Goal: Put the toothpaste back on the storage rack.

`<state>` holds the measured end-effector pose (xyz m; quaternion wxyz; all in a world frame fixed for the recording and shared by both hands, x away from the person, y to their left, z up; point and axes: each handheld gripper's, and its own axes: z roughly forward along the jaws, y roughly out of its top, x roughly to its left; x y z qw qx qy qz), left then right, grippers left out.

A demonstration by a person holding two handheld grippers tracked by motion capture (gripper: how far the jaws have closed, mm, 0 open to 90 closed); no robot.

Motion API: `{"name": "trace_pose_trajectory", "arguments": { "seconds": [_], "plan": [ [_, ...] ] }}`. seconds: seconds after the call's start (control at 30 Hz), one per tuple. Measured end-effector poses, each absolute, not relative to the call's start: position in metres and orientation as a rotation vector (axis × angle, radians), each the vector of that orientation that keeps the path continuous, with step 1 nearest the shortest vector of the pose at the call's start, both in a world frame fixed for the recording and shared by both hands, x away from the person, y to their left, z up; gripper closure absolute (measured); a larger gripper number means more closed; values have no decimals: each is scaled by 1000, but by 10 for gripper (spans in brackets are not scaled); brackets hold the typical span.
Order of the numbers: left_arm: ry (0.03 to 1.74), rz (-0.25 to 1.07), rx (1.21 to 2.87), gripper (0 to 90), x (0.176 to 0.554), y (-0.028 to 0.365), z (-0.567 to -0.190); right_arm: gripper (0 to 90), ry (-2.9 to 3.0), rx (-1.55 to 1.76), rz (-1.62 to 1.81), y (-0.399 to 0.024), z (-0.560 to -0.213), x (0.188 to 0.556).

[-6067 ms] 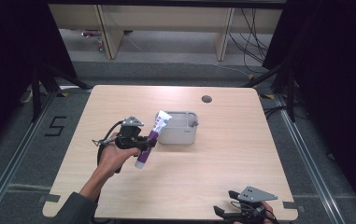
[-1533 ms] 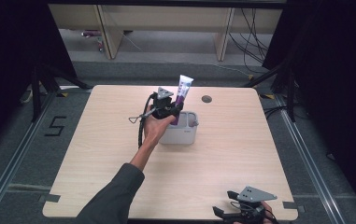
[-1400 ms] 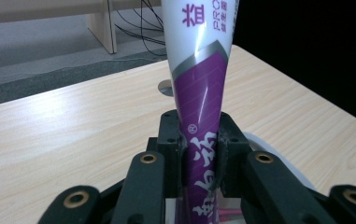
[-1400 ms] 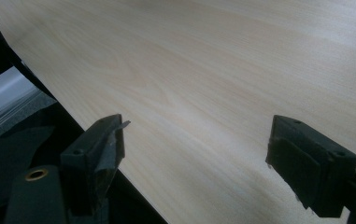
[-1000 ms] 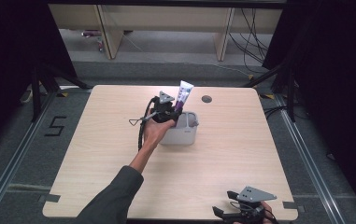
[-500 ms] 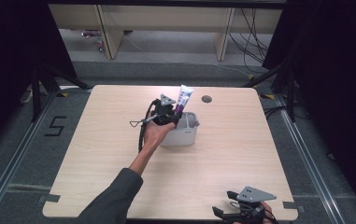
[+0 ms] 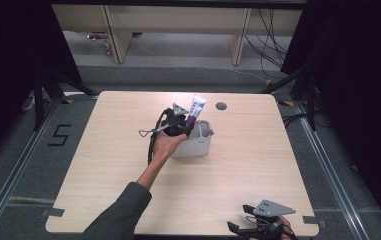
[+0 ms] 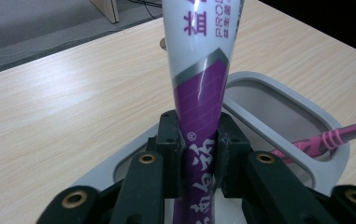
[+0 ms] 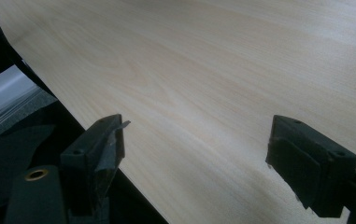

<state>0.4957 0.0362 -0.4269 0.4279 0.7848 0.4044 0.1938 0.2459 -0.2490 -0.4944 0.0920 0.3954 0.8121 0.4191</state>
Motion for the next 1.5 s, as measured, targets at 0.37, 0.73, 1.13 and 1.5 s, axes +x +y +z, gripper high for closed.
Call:
{"name": "trace_pose_trajectory", "arguments": {
  "seconds": [0.37,0.73,1.13,1.5],
  "plan": [
    [1006,466,1949,677,494,33,-421,194,2413,1174,1244,-249,-494,246],
    [1007,476,1954,667,488,42,-401,194,2418,1171,1250,-248,-495,246],
    [998,455,1954,613,479,49,-391,194,2412,1196,1249,-248,-494,245],
    [997,423,1934,539,470,52,-383,194,2418,1213,1247,-248,-494,244]
  ]
}}
